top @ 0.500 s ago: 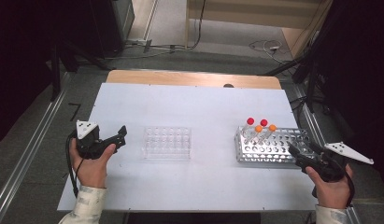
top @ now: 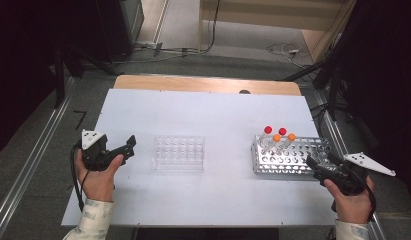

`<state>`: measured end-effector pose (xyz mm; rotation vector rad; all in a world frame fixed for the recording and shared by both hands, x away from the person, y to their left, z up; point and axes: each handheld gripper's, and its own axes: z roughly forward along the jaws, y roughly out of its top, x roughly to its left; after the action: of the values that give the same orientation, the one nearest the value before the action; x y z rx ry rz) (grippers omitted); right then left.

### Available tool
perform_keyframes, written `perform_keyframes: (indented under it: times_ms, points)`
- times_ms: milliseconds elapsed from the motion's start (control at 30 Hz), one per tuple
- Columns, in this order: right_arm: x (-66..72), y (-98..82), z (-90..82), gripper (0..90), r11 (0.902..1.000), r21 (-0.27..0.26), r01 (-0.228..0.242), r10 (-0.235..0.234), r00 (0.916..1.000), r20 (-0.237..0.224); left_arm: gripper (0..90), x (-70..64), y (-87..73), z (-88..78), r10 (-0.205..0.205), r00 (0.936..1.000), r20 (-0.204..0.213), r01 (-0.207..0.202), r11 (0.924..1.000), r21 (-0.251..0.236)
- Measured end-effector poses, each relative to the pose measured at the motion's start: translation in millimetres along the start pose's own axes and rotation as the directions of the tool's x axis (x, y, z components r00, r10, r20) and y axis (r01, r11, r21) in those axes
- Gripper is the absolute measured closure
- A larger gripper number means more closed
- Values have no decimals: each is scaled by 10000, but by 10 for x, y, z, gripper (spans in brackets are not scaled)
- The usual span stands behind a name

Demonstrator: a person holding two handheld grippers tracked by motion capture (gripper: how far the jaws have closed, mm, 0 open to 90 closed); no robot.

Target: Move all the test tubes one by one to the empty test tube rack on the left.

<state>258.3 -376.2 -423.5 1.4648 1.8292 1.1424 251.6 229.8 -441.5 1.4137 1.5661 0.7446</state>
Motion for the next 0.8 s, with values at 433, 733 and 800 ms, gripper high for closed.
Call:
perform_keyframes:
  times_ms: [433, 733, 800]
  points:
    - [218, -41, 152, 205, 9980, 256, 576, -558, 9961, -683, 69, -52, -18, 21, 196, 9998, 76, -197, 9998, 51]
    - [365, -64, 265, 210, 9948, 396, 934, -897, 9922, -868, 69, -74, -27, 30, 324, 9995, 33, -324, 9994, 78]
    - [379, -61, 282, 211, 9947, 361, 958, -922, 9916, -909, 69, -74, -28, 32, 320, 9995, 28, -320, 9994, 100]
